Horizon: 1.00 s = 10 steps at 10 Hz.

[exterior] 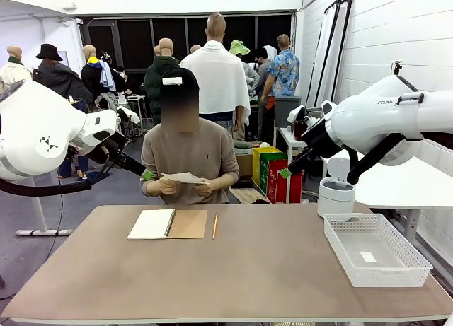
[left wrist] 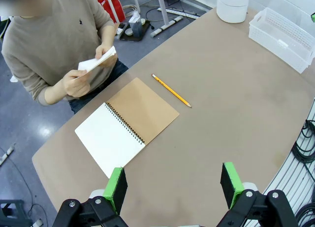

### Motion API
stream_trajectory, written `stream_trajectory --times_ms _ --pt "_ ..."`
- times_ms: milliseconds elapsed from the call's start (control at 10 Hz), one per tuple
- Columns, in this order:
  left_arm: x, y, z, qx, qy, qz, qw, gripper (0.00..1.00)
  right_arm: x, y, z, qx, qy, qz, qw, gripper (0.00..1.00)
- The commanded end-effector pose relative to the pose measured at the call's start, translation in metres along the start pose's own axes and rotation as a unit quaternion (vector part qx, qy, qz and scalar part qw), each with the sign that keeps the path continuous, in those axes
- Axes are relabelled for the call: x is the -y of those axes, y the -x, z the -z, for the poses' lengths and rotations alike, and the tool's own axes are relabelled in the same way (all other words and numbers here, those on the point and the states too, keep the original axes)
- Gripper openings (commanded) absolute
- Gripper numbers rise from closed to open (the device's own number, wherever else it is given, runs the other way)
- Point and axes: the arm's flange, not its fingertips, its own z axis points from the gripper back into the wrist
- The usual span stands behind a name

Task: Sort the paper based on its condition.
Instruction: If a person hands you a paper, place it in the Organizing basket , and if it's crumpled, put it in the Trash can.

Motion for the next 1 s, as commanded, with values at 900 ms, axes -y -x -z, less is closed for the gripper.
stream_trajectory --times_ms 900 --pt "0.0001 0.0005 -0.0002 0.000 0.004 0.000 1.000 1.00 0.0005 0.0011 0.0006 0.004 -0.007 0.003 1.000 1.00"
